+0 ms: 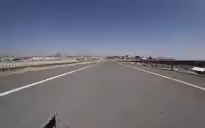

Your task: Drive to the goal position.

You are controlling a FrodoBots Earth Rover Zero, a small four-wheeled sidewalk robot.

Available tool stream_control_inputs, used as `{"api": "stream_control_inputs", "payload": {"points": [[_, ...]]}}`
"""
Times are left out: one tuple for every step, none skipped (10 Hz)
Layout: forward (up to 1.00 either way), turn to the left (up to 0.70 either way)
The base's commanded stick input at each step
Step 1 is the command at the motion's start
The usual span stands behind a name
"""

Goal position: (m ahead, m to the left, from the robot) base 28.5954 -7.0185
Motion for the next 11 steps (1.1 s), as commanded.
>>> {"api": "stream_control_inputs", "payload": {"points": [[1.0, 0.0], [1.0, 0.0], [1.0, 0.0], [1.0, 0.0], [1.0, 0.0], [1.0, 0.0], [1.0, 0.0], [1.0, 0.0], [1.0, 0.0], [1.0, 0.0], [1.0, 0.0]]}}
